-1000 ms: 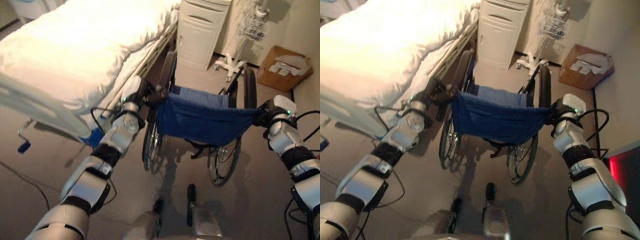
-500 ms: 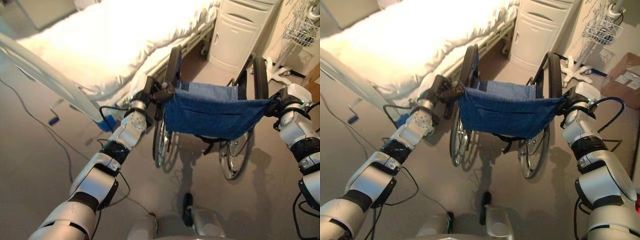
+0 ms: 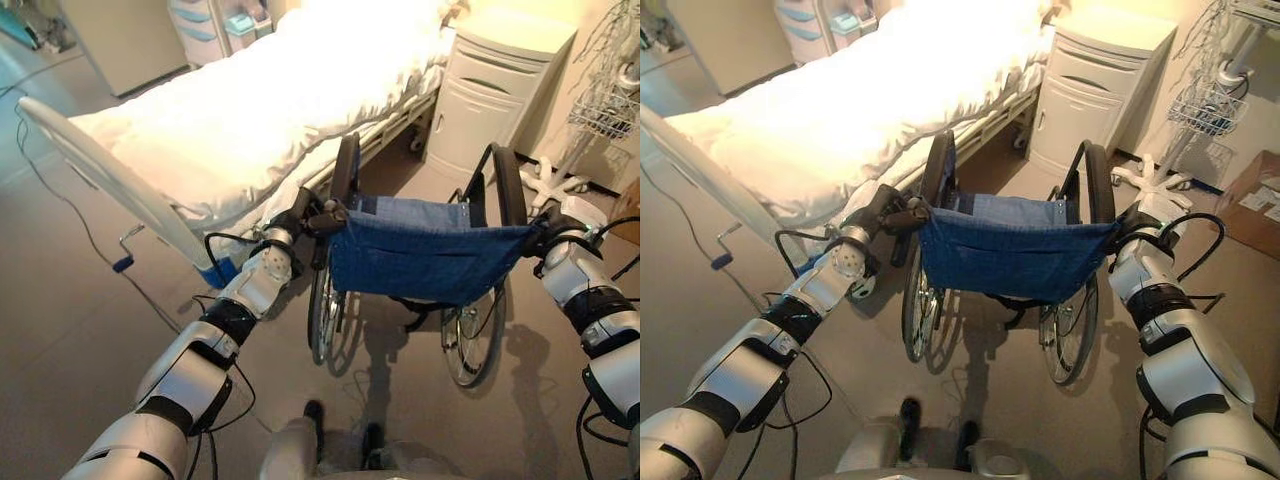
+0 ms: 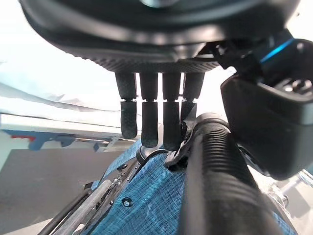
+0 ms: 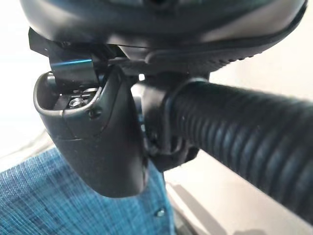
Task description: Push the wheelchair next to the bed
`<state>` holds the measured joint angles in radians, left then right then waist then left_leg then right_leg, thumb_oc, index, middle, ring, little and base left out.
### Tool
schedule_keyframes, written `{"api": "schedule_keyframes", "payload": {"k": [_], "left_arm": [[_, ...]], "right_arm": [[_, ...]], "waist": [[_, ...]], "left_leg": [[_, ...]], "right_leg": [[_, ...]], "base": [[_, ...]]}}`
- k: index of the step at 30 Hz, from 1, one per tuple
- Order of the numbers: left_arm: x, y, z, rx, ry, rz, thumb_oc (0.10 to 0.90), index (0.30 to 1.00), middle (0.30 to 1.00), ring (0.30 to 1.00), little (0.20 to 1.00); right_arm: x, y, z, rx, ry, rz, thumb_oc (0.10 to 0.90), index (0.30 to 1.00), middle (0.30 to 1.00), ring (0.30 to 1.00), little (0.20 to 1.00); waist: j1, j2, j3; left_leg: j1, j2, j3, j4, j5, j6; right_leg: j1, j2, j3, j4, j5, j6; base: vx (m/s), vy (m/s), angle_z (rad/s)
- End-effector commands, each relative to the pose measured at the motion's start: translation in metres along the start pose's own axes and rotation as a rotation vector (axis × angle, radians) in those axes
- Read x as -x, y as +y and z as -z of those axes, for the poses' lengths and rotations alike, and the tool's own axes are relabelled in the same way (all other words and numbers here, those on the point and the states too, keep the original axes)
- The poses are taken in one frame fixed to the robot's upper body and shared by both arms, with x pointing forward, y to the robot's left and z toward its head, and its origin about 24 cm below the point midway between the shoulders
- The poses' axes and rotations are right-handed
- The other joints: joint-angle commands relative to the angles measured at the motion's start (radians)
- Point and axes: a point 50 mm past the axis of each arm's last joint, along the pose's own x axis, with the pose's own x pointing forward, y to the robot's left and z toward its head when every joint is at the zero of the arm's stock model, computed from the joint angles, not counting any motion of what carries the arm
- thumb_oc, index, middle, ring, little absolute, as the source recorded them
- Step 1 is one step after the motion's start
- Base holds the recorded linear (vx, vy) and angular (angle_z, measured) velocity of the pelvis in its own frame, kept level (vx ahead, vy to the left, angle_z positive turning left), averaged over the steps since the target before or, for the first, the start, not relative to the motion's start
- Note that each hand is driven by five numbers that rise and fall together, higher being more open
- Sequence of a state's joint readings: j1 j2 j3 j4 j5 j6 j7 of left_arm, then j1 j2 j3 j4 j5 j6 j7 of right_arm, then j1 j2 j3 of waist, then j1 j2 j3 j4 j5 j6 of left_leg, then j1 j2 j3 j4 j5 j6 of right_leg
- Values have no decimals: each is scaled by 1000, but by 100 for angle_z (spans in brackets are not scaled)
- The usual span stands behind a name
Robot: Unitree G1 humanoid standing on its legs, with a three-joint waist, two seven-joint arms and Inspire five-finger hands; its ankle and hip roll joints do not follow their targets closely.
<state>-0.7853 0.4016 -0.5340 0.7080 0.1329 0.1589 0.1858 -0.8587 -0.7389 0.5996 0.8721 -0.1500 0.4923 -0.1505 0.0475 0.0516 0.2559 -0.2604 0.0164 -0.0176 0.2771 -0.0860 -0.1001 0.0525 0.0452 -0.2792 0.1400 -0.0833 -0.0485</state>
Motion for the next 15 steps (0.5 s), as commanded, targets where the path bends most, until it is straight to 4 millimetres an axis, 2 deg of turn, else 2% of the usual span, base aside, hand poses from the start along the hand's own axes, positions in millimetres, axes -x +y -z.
{"api": "schedule_keyframes", "payload": {"k": [1,3,6,7,13,14,15], "left_arm": [[18,-18,60,-151,215,126,400,300,300,300,300],[18,-17,63,-150,231,121,400,300,300,300,300],[15,-8,67,-162,252,122,400,300,300,300,300],[13,0,68,-173,266,114,400,300,300,300,300],[10,11,69,-162,295,64,400,300,300,300,300],[10,11,69,-162,295,64,400,300,300,300,300],[12,10,70,-143,298,40,400,300,300,300,300]], "right_arm": [[11,-22,-63,-105,-252,2,400,300,300,300,300],[11,-22,-64,-110,-260,-6,400,300,300,300,300],[10,-21,-65,-121,-268,-8,400,300,300,300,300],[11,-16,-67,-132,-281,5,400,300,300,300,300],[12,-19,-77,-130,-347,59,400,300,300,300,300],[12,-19,-77,-130,-347,59,400,300,300,300,300],[13,-18,-79,-136,-371,69,400,300,300,300,300]], "waist": [[39,-42,74],[50,-48,71],[57,-63,67],[70,-78,62],[91,-96,46],[91,-96,46],[96,-97,34]], "left_leg": [[-10,-10,-23,-111,196,63],[-16,-1,-38,-105,182,64],[-32,16,2,-37,127,77],[-23,7,11,-30,108,86],[-10,-49,5,-46,88,114],[-10,-49,5,-47,88,114],[-2,-64,5,-59,83,122]], "right_leg": [[86,11,265,116,-144,62],[95,-12,264,126,-154,76],[94,-76,223,139,-154,107],[94,-124,193,130,-116,143],[98,-195,174,93,-20,195],[98,-196,174,92,-20,195],[96,-212,175,96,16,202]], "base": [[566,382,-51],[299,252,-36],[267,258,-28],[284,271,-22],[208,225,-37],[239,253,-41],[233,237,-50]]}}
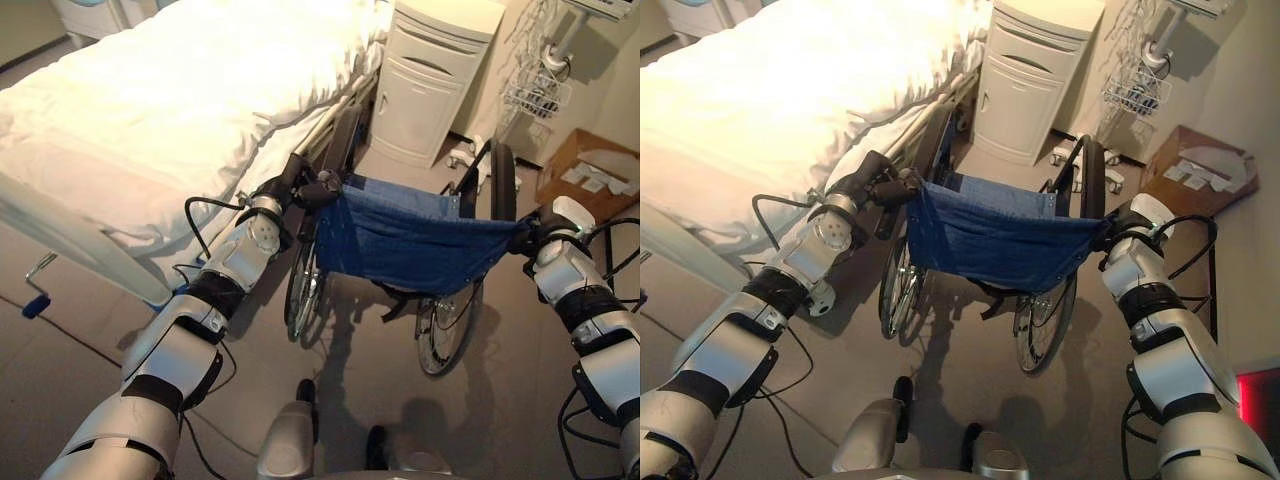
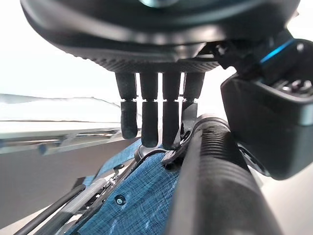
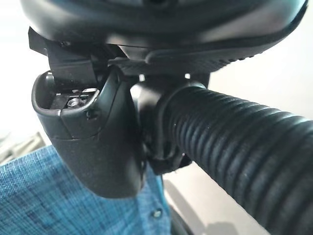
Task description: Push the wheelchair next to the bed
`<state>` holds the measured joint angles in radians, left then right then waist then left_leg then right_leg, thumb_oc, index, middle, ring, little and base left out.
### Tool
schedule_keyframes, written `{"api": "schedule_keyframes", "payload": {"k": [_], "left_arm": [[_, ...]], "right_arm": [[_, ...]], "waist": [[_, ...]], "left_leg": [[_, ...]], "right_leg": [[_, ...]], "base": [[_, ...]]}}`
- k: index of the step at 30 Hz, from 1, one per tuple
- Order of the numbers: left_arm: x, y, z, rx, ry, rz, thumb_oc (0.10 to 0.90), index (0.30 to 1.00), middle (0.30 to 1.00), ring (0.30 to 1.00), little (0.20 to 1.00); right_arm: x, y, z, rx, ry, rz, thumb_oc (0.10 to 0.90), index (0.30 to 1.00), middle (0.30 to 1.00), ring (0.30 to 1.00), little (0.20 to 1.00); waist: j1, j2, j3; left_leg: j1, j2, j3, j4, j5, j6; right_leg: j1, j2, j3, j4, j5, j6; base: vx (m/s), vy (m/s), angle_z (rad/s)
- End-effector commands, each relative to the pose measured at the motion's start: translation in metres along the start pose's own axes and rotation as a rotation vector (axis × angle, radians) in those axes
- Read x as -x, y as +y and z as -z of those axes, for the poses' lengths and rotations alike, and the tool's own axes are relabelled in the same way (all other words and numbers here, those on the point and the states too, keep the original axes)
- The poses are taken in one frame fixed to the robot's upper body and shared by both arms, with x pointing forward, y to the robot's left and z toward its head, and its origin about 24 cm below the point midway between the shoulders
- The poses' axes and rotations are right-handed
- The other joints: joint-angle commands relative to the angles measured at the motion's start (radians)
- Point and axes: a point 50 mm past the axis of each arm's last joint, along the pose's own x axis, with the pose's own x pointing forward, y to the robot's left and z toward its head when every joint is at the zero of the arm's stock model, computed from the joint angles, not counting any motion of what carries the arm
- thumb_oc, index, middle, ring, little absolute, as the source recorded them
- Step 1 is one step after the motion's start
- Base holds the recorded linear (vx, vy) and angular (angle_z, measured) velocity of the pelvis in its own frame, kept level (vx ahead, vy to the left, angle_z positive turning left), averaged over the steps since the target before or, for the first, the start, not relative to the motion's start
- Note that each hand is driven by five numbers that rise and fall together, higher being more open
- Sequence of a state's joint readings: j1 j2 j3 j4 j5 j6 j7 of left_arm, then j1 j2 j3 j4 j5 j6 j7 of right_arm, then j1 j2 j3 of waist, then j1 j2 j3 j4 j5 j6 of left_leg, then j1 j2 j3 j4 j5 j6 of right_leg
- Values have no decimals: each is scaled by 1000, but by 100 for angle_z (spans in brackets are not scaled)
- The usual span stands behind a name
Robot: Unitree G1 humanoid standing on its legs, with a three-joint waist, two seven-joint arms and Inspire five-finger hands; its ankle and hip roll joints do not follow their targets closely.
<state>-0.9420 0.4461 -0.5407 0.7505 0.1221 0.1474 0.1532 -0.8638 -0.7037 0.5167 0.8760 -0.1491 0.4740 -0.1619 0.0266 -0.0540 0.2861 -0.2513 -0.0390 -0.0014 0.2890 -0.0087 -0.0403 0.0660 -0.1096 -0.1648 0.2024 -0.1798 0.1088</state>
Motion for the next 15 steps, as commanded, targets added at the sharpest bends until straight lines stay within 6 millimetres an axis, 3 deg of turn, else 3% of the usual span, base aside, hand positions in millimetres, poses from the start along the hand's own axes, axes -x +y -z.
{"api": "schedule_keyframes", "payload": {"k": [1,5,8,12,15], "left_arm": [[40,-38,99,-97,374,109,400,300,300,300,300],[48,-47,103,-59,377,65,400,300,300,300,300],[55,-56,106,-41,381,69,400,300,300,300,300],[59,-59,107,-31,364,46,400,300,300,300,300],[57,-51,104,3,337,-7,400,300,300,300,300]], "right_arm": [[12,-7,-73,-52,-371,46,400,300,300,300,300],[17,5,-75,-49,-428,44,400,300,300,300,300],[18,14,-69,-45,-433,28,400,300,300,300,300],[20,15,-71,-60,-436,9,400,300,300,300,300],[22,11,-74,-71,-436,-8,400,300,300,300,300]], "waist": [[122,8,-5],[146,10,-42],[145,7,-61],[107,25,-53],[52,3,-13]], "left_leg": [[-5,-16,-6,-81,4,68],[31,-36,14,-144,13,91],[67,-46,15,-170,12,99],[145,-42,-31,-195,0,98],[223,-96,-79,-191,-61,117]], "right_leg": [[86,-68,59,44,139,47],[91,-69,43,142,221,55],[70,-61,37,158,243,54],[-108,2,46,69,192,24],[-263,30,56,-49,285,37]], "base": [[274,282,-47],[244,245,-41],[293,118,-15],[259,-28,-9],[358,-130,-9]]}}
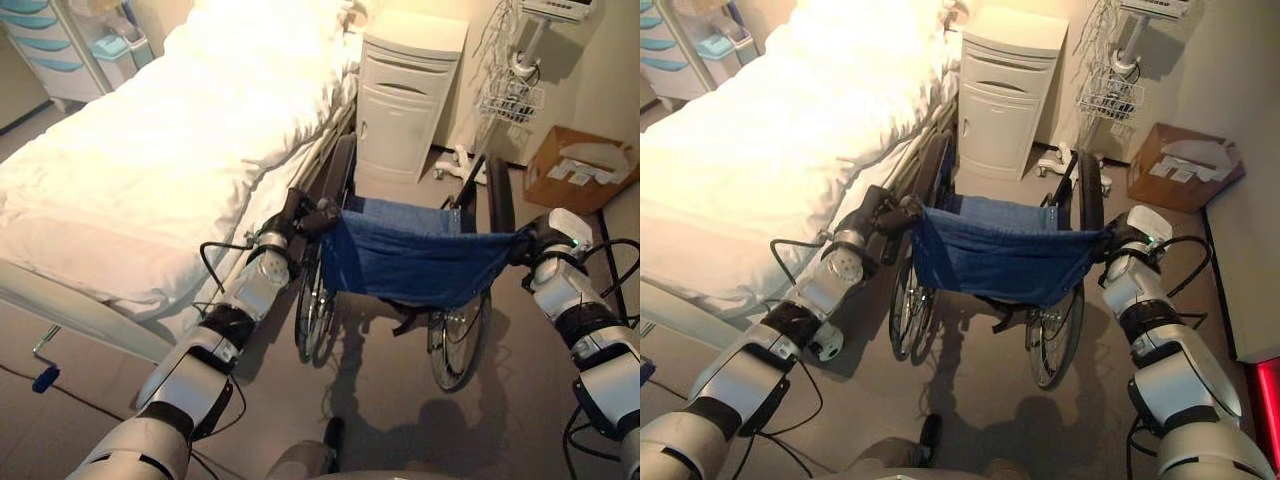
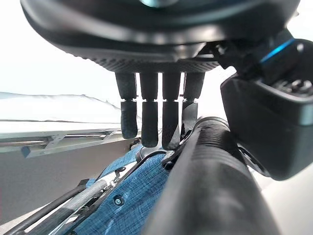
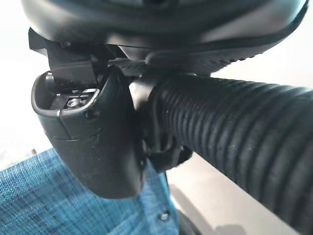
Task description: Push the wheelchair next to the bed
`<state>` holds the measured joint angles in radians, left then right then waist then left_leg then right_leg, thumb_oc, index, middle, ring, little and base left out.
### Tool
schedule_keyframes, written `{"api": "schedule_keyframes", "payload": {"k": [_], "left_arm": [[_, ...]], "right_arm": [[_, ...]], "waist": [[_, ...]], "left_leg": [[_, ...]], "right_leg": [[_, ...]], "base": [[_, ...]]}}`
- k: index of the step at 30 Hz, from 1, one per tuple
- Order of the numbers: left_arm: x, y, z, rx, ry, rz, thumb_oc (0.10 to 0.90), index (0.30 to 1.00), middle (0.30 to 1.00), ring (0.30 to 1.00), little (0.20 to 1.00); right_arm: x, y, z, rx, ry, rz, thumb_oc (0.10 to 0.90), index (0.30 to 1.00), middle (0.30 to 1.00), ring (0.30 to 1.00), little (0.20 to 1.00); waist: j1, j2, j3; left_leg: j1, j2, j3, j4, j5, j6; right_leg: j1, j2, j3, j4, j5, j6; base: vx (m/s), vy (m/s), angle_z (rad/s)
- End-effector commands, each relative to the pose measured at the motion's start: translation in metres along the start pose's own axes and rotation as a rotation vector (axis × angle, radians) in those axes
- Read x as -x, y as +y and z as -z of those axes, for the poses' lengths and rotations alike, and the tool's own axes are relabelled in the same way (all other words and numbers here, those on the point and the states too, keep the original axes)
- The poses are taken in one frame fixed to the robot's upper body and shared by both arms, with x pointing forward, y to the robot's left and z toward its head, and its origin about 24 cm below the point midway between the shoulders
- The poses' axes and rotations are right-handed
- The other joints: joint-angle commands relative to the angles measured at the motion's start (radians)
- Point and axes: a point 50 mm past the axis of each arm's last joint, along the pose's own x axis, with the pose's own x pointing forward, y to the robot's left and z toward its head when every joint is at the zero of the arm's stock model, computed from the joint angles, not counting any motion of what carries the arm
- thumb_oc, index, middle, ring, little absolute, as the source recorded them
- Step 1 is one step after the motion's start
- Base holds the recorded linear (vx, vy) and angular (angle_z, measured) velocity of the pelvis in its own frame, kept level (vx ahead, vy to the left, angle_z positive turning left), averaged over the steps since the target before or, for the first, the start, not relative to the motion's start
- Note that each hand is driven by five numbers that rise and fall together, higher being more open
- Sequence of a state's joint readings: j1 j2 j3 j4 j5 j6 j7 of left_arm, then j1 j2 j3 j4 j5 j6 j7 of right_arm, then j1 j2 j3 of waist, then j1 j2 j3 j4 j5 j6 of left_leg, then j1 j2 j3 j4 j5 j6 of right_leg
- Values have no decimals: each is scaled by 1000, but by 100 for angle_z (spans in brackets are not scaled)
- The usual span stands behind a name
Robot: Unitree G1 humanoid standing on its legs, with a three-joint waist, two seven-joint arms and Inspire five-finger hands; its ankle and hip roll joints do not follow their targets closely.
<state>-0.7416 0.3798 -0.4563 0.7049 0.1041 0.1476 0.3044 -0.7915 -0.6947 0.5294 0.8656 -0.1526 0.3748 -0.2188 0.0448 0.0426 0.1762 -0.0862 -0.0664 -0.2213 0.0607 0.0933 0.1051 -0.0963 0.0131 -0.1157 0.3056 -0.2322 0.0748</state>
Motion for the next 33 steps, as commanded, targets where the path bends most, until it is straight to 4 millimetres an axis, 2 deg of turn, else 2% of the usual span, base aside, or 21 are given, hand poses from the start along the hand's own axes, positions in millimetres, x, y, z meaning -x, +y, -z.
{"api": "schedule_keyframes", "payload": {"k": [1,3,5,6,7,8,11,12,13,14,15,18,19,20,22,23,24,27,29,30,33], "left_arm": [[23,1,68,-129,205,20,400,300,300,300,300],[23,0,67,-114,197,18,400,300,300,300,300],[22,-1,62,-99,185,5,400,300,300,300,300],[22,-1,62,-98,185,5,400,300,300,300,300],[21,-1,60,-87,181,5,400,300,300,300,300],[22,-9,58,-76,170,27,400,300,300,300,300],[24,-15,59,-80,177,48,400,300,300,300,300],[25,-19,60,-85,178,59,400,300,300,300,300],[25,-20,61,-87,177,63,400,300,300,300,300],[25,-20,60,-87,176,64,400,300,300,300,300],[20,-18,53,-100,162,69,400,300,300,300,300],[14,-14,43,-105,137,61,400,300,300,300,300],[14,-14,42,-104,136,60,400,300,300,300,300],[14,-13,42,-95,132,52,400,300,300,300,300],[14,-12,43,-93,132,51,400,300,300,300,300],[15,-12,44,-95,131,52,400,300,300,300,300],[19,-12,51,-93,150,54,400,300,300,300,300],[22,-7,62,-89,181,51,400,300,300,300,300],[22,-5,66,-98,195,64,400,300,300,300,300],[22,-4,68,-118,197,71,400,300,300,300,300],[17,9,66,-128,198,31,400,300,300,300,300]], "right_arm": [[12,-11,-82,-95,-357,-12,400,300,300,300,300],[12,-11,-82,-97,-348,-19,400,300,300,300,300],[14,-15,-89,-106,-356,-17,400,300,300,300,300],[14,-15,-89,-106,-356,-17,400,300,300,300,300],[14,-15,-89,-129,-350,-19,400,300,300,300,300],[12,-14,-85,-143,-324,-28,400,300,300,300,300],[11,-11,-79,-142,-311,-53,400,300,300,300,300],[10,-10,-76,-129,-306,-63,400,300,300,300,300],[10,-8,-72,-135,-295,-70,400,300,300,300,300],[10,-8,-71,-140,-290,-72,400,300,300,300,300],[10,-8,-70,-156,-270,-74,400,300,300,300,300],[9,-9,-75,-161,-264,-52,400,300,300,300,300],[9,-9,-76,-162,-265,-49,400,300,300,300,300],[10,-11,-80,-156,-273,-42,400,300,300,300,300],[10,-11,-83,-150,-275,-43,400,300,300,300,300],[10,-11,-83,-149,-275,-43,400,300,300,300,300],[11,-9,-83,-139,-286,-58,400,300,300,300,300],[12,-5,-84,-136,-297,-80,400,300,300,300,300],[12,0,-79,-151,-278,-94,400,300,300,300,300],[12,6,-75,-149,-270,-105,400,300,300,300,300],[13,7,-78,-151,-305,-91,400,300,300,300,300]], "waist": [[19,-98,103],[3,-97,110],[-4,-105,120],[-4,-105,121],[9,-113,120],[-5,-111,104],[-14,-128,96],[-33,-128,81],[-47,-120,73],[-47,-119,73],[-42,-123,84],[-5,-111,134],[0,-107,140],[21,-86,166],[41,-56,181],[43,-53,183],[59,-35,179],[84,-32,159],[92,-39,140],[94,-51,122],[104,-67,103]], "left_leg": [[82,-81,127,41,-178,-25],[111,-88,113,41,-190,-23],[111,-102,128,75,-206,-21],[110,-102,128,77,-208,-21],[97,-104,144,105,-219,-23],[89,-100,113,153,-236,-28],[101,-72,136,240,-302,-51],[148,-31,140,277,-290,-69],[178,22,147,309,-244,-98],[172,31,149,317,-228,-103],[122,50,158,329,-188,-111],[-9,53,165,258,-102,-131],[-25,52,166,248,-91,-134],[-101,51,169,198,-28,-151],[-137,62,165,124,42,-166],[-139,63,165,117,48,-167],[-146,74,151,58,69,-167],[-147,76,128,46,46,-162],[-140,78,148,67,9,-147],[-127,73,174,66,-11,-139],[-90,51,177,28,-24,-128]], "right_leg": [[-122,-85,7,-193,362,81],[-135,-68,1,-211,370,81],[-140,-47,-28,-149,370,66],[-140,-47,-28,-148,369,66],[-112,-70,-51,-147,355,60],[-97,-42,2,-116,309,32],[-65,-84,-35,-131,290,21],[-66,-84,-38,-130,280,9],[-54,-79,-59,-129,263,-4],[-47,-77,-62,-130,258,-8],[-10,-71,-60,-138,241,-17],[95,-43,-21,-161,203,-20],[106,-40,-17,-163,198,-21],[154,-20,-2,-169,169,-29],[191,3,13,-157,137,-41],[195,5,15,-156,134,-42],[228,12,43,-141,101,-44],[266,-16,62,-130,63,-29],[290,-47,57,-125,47,-10],[304,-76,34,-143,66,13],[272,-131,1,-180,136,61]], "base": [[287,-68,39],[337,-85,64],[287,-110,100],[159,-120,95],[257,-139,57],[301,-150,46],[296,-75,66],[277,-24,15],[270,-18,16],[273,-25,24],[215,-11,33],[216,69,16],[258,187,-6],[292,218,-21],[340,240,-39],[480,309,-67],[487,322,-67],[420,297,-111],[334,253,-58],[293,237,8],[176,225,-9]]}}
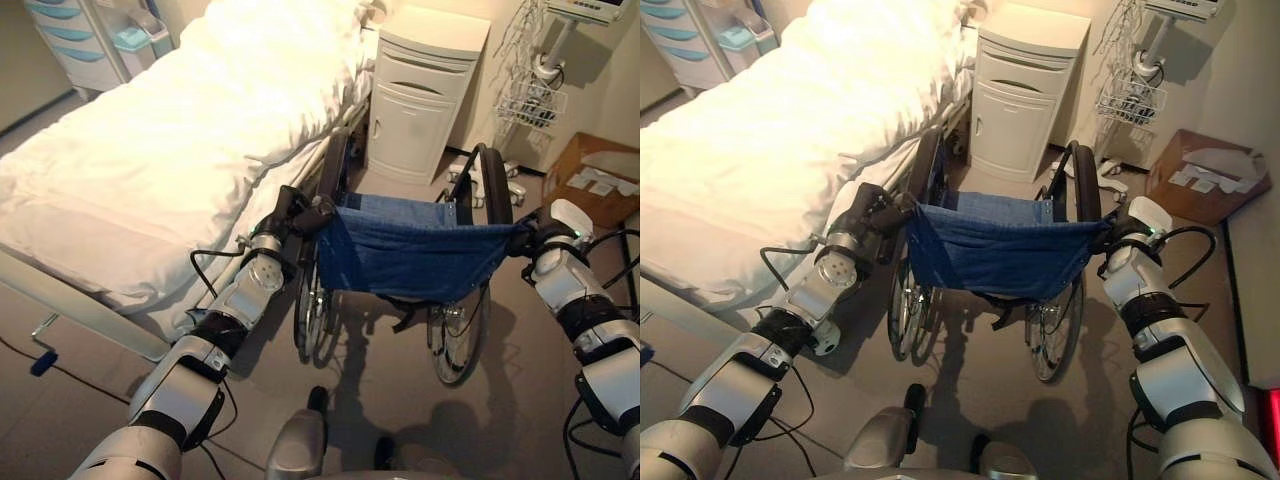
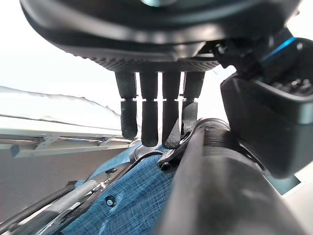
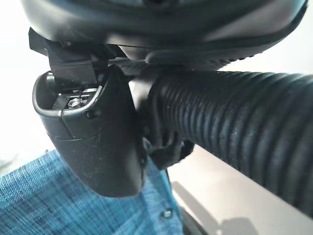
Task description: Push the wheelchair next to the bed
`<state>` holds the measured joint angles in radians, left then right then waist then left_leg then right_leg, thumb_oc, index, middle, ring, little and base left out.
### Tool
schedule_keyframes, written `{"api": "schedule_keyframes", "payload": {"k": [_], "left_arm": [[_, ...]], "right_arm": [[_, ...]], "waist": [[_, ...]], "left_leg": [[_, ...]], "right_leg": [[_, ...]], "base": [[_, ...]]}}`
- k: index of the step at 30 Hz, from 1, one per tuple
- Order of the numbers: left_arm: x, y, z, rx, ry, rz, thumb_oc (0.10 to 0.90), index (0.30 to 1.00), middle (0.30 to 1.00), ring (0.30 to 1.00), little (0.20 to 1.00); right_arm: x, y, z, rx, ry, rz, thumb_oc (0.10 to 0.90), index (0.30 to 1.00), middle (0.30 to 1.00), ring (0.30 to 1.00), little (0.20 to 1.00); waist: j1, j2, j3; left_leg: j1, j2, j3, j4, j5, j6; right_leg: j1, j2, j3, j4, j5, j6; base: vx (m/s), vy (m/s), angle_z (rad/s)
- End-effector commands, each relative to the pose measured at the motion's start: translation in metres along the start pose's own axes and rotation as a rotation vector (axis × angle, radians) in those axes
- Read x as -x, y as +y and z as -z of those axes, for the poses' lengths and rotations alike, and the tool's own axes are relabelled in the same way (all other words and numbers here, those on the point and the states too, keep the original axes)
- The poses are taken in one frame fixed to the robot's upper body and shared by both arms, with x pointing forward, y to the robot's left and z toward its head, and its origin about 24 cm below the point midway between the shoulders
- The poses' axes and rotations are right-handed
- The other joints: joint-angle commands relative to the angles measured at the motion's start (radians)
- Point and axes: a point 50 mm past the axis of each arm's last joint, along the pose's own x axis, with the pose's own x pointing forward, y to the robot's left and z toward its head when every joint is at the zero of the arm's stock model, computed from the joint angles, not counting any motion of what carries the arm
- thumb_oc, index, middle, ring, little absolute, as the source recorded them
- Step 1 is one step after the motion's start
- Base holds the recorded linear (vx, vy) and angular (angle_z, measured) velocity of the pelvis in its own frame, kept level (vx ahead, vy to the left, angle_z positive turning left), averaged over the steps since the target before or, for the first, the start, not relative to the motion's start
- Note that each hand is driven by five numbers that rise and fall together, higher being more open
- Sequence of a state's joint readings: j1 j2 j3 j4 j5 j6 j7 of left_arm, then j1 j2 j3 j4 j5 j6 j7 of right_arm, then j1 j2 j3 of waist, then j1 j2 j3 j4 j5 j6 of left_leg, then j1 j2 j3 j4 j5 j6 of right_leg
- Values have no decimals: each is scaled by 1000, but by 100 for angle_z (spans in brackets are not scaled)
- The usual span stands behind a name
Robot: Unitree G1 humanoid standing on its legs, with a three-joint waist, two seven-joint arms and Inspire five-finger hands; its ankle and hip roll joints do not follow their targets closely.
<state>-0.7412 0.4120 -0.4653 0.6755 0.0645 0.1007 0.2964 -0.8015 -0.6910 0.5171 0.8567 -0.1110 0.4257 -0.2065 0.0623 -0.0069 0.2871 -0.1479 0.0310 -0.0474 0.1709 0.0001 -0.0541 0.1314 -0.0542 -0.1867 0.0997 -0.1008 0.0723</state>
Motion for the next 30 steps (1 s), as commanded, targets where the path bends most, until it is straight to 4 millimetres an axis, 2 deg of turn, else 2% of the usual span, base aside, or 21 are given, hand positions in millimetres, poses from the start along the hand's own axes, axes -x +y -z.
{"api": "schedule_keyframes", "payload": {"k": [1,4,7,14,20,26,29,30], "left_arm": [[18,8,67,-162,246,17,400,300,300,300,300],[9,22,55,-171,220,-34,400,300,300,300,300],[6,25,49,-168,201,-51,400,300,300,300,300],[16,10,57,-180,204,-33,400,300,300,300,300],[20,8,63,-194,217,-41,400,300,300,300,300],[19,21,65,-229,229,-77,400,300,300,300,300],[25,19,71,-241,241,-83,400,300,300,300,300],[29,19,77,-236,253,-89,400,300,300,300,300]], "right_arm": [[17,9,-80,-103,-364,-66,400,300,300,300,300],[16,-8,-96,-110,-409,-4,400,300,300,300,300],[16,-21,-103,-99,-435,48,400,300,300,300,300],[15,-19,-98,-107,-438,68,400,300,300,300,300],[18,-12,-104,-118,-451,71,400,300,300,300,300],[21,-15,-118,-173,-487,77,400,300,300,300,300],[22,-15,-121,-177,-501,74,400,300,300,300,300],[24,-15,-121,-188,-506,68,400,300,300,300,300]], "waist": [[91,-20,-10],[103,-21,-11],[109,-22,-15],[126,-35,-40],[143,-46,-52],[181,-78,-58],[167,-73,-56],[152,-63,-47]], "left_leg": [[-22,-50,5,-95,70,35],[-17,-61,2,-132,76,44],[-22,-74,-4,-133,71,53],[-4,-95,-7,-125,45,73],[6,-102,5,-128,29,87],[-25,-115,15,-116,23,95],[5,-111,2,-126,26,90],[18,-108,5,-125,26,88]], "right_leg": [[31,-77,64,20,23,76],[-3,-106,44,7,63,95],[-19,-127,45,11,89,96],[-28,-161,47,31,157,106],[-34,-178,42,35,192,113],[-20,-156,-3,17,183,105],[-72,-117,3,-30,152,97],[-124,-85,4,-28,140,86]], "base": [[14,115,-28],[24,168,-26],[91,173,-25],[162,118,-7],[115,61,4],[13,-26,-3],[94,-25,-8],[57,9,3]]}}
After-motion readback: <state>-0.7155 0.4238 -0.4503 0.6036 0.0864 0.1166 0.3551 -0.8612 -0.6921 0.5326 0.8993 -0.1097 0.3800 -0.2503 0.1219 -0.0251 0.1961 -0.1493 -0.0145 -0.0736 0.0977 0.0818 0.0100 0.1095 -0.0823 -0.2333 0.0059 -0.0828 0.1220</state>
